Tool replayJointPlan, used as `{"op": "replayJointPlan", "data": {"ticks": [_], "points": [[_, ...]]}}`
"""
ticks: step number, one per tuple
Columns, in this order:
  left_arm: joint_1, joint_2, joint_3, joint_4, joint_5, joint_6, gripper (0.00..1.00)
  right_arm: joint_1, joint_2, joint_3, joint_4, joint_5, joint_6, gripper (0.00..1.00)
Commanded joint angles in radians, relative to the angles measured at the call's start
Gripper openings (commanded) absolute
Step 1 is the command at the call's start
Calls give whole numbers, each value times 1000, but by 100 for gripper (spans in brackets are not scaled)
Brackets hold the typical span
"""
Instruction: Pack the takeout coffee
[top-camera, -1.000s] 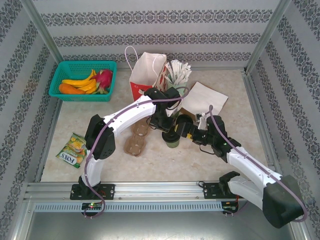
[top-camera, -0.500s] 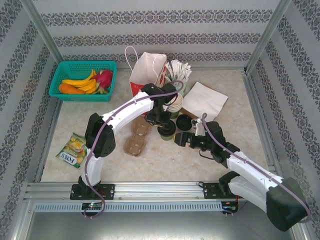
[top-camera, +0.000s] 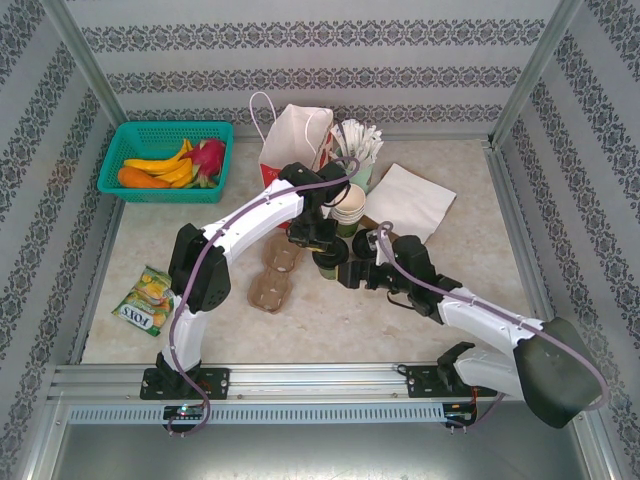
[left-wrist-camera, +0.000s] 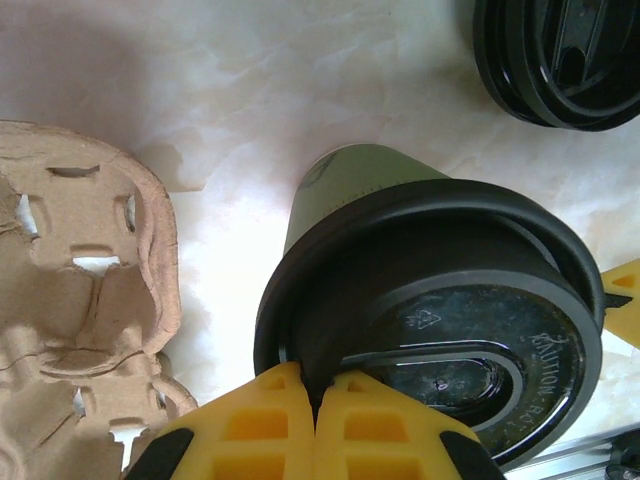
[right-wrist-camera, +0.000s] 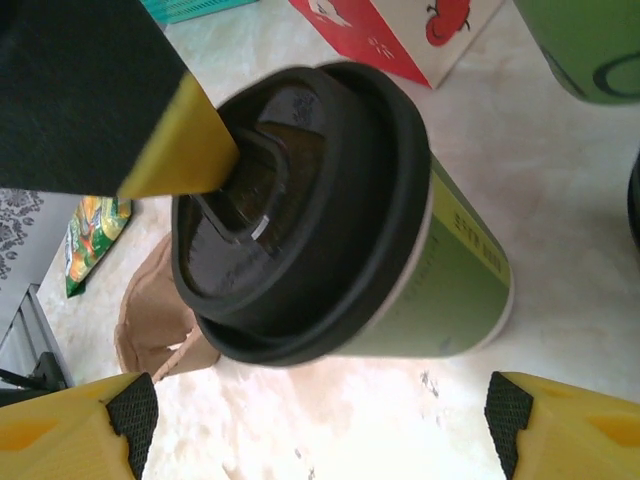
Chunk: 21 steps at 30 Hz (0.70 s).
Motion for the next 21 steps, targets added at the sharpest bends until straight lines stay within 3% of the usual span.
{"op": "replayJointPlan", "data": {"ticks": [1,9,17,21], "points": [[12,46,13,-39,2,-18,0,14,40,48,67,15,-43,86],[12,53,11,-35,7,-15,0,38,136,98,77,-3,-74,83],[11,63,-7,-27,23,-11,0,53,167,77,33,167,-94,77],[14,90,-37,-35,60,13,0,55,204,73,-8,173,-97,73]]}}
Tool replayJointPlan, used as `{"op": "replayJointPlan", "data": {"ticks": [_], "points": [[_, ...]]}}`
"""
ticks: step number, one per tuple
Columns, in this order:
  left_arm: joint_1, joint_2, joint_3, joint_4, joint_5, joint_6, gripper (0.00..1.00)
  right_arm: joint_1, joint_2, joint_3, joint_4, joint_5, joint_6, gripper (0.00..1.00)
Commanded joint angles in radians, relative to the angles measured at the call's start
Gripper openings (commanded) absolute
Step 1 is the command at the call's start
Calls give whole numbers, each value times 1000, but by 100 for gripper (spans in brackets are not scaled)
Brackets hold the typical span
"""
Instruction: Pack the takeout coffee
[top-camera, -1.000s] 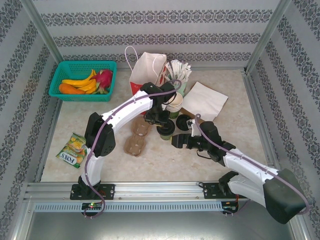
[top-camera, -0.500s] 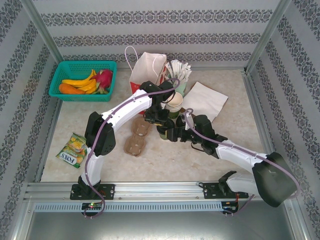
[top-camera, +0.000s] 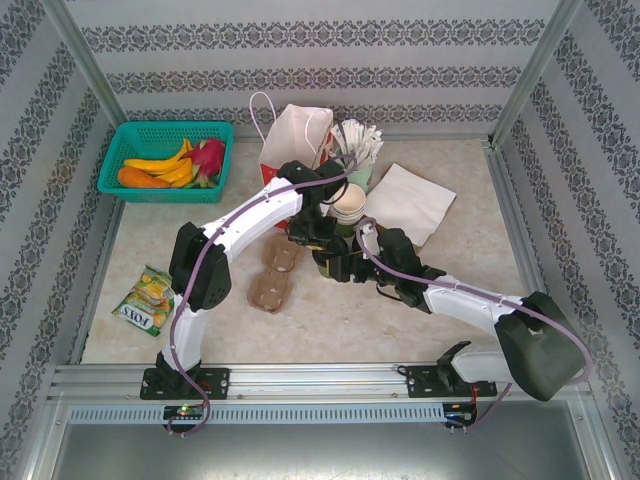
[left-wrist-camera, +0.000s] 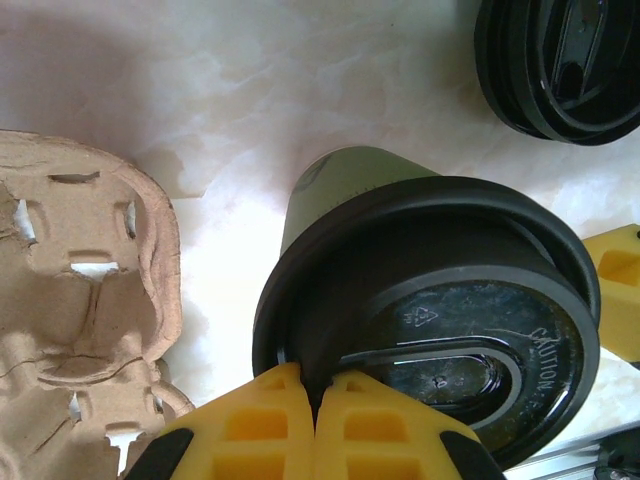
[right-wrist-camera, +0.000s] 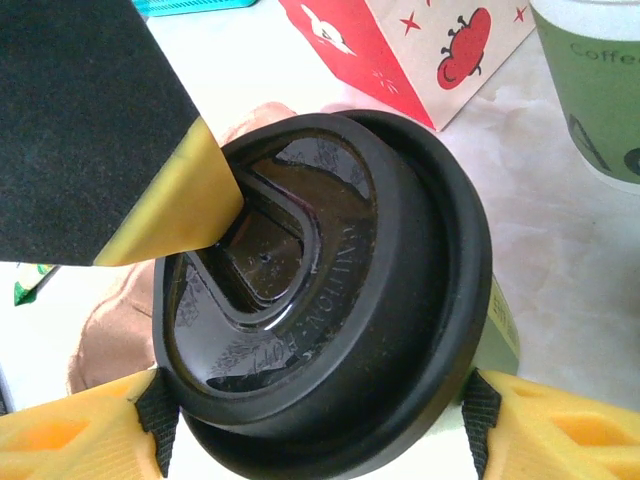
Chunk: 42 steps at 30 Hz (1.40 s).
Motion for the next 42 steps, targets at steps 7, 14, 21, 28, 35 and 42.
{"op": "replayJointPlan", "data": {"ticks": [7,14,21,28,35,42], "points": [[-2,97,-185,-6,58,30,0,16,57,-60,-147,107,-7,70],[-6,101,-294,74,98,18,0,17,75,-84,-171,102,-7,71],[-6,112,-314,81,80,34,0,16,144,-76,-141,65,-7,71],[-6,89,-290,73,53,40,0,17,124,-69,-132,45,-9,72],[-6,77,-198,17,14,53,0,12,74,-22,-141,-6,39,75],[-5,69,-125,-16,-7,48,0,-27,24,23,-108,-80,155,81]]}}
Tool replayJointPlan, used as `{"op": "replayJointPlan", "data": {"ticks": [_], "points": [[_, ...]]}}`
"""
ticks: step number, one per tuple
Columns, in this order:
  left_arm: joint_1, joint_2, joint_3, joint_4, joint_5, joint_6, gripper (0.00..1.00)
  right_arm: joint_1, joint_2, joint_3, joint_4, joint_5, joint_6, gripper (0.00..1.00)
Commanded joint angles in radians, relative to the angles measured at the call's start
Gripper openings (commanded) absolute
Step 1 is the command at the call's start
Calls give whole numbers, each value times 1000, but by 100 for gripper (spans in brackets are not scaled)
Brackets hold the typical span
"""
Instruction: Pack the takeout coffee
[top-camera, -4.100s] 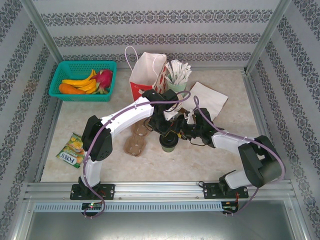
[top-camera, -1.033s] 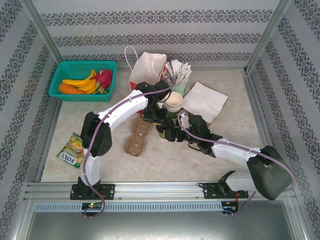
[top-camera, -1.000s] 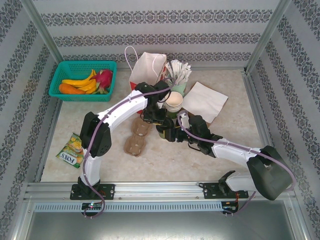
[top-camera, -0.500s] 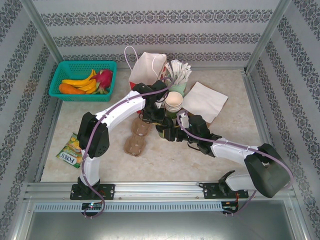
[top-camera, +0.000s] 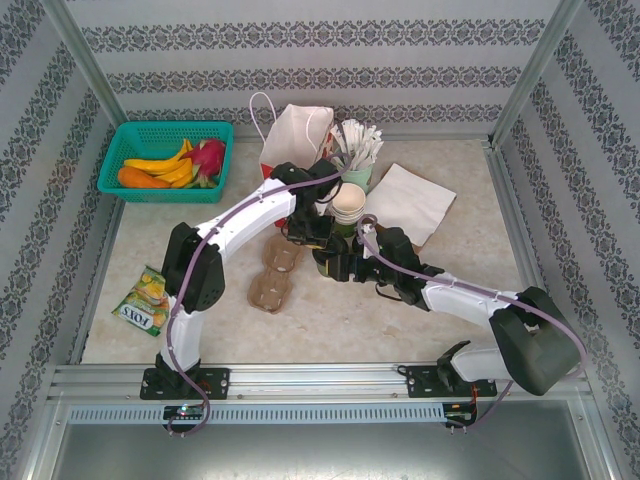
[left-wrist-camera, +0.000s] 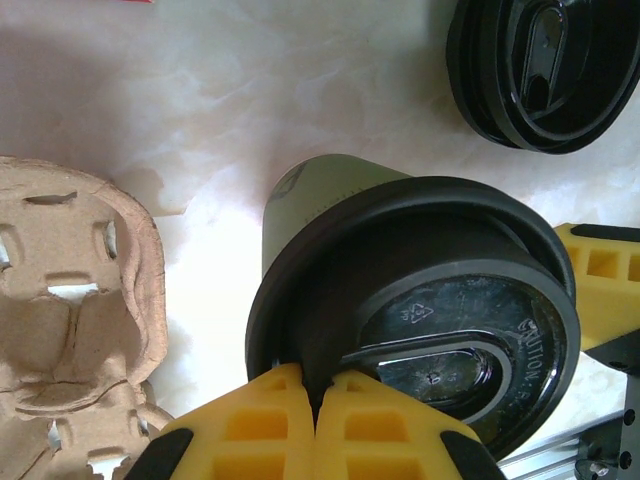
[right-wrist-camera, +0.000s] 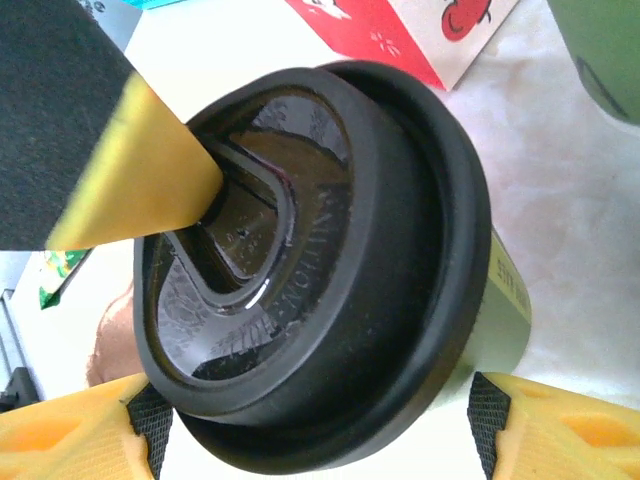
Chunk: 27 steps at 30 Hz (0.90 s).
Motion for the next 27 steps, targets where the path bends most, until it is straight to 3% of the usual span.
{"op": "replayJointPlan", "data": {"ticks": [1,12,27], "points": [[-23,110,-42,-105,-51,21,0,-19,-12,17,-84,-20,79,82],[-24,104,-27,-109,-20,24,0,-90,-97,20,-62,-28,253,88],[-24,88,-2,-114,11,26,4,-90,18,111,-130,-18,374,85]]}}
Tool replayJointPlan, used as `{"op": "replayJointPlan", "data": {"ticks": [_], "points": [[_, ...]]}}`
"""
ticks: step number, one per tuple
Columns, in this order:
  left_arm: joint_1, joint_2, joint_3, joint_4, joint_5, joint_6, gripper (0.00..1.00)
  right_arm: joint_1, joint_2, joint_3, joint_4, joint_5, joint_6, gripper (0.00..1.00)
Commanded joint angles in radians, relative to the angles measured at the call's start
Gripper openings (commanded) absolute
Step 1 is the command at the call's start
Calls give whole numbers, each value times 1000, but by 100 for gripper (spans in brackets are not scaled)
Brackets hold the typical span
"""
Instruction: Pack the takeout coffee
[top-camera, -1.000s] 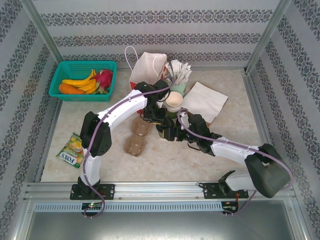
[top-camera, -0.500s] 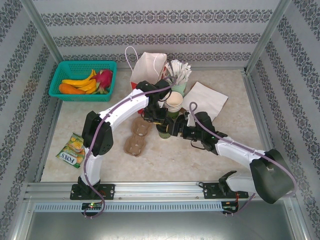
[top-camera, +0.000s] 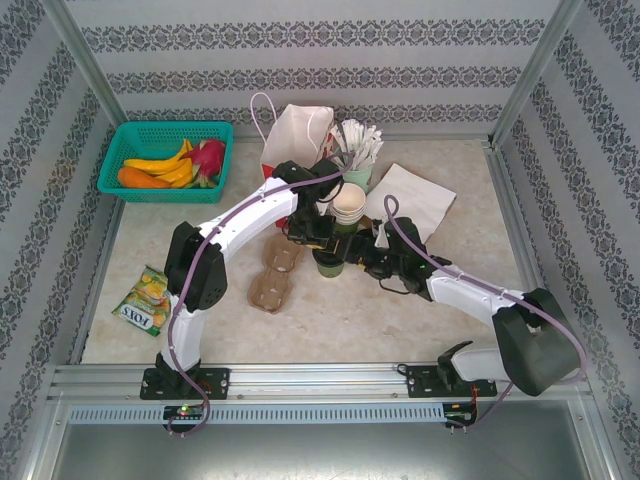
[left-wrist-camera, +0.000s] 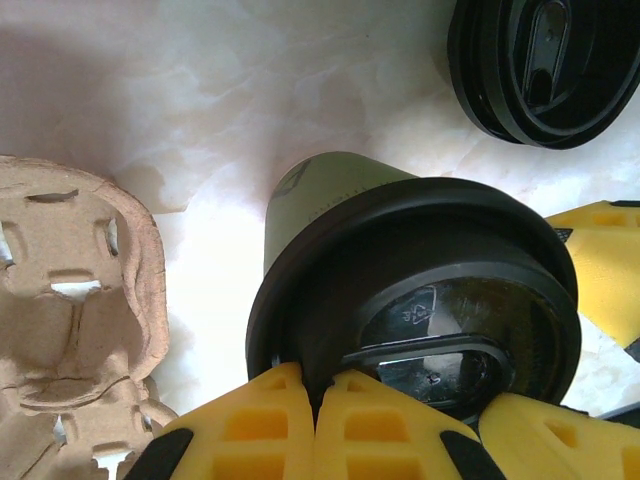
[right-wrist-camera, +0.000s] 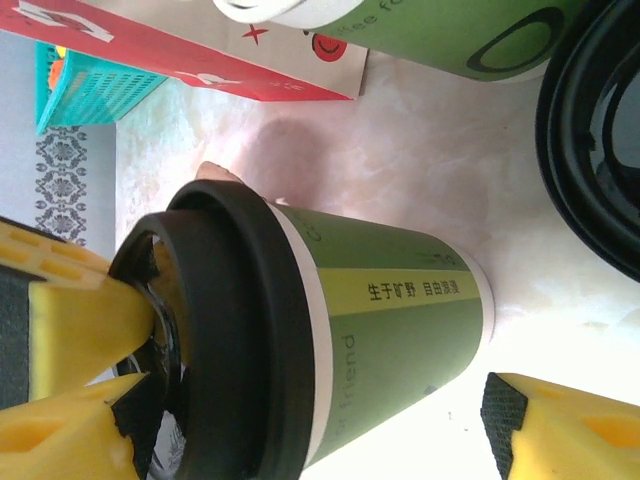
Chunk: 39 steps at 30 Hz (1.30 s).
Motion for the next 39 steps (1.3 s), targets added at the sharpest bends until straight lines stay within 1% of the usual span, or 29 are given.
{"op": "replayJointPlan", "data": {"ticks": [1,5,13,17,19,22,25,30,39], "points": [[-22,76,-30,-87,10,18,4,-3,23,47,-20,1,27,84],[-22,72,-24,-87,28,19,5,2,51,74,-50,-2,30,83],[-22,59,5,-93,63,26,6,21,66,137,-217,58,-21,77],[-22,50,9,-83,83,31,10,34,67,163,-290,77,-71,73],[-22,44,7,-71,105,39,12,37,71,169,-302,77,-82,73],[-22,33,9,-63,109,43,14,40,79,173,-308,77,-89,72],[-21,10,1,-42,106,45,14,42,81,172,-323,88,-103,71],[-19,-33,-39,20,133,57,16,44,82,166,-325,95,-111,69],[-13,-69,-63,50,141,74,18,45,84,165,-341,109,-120,68]]}}
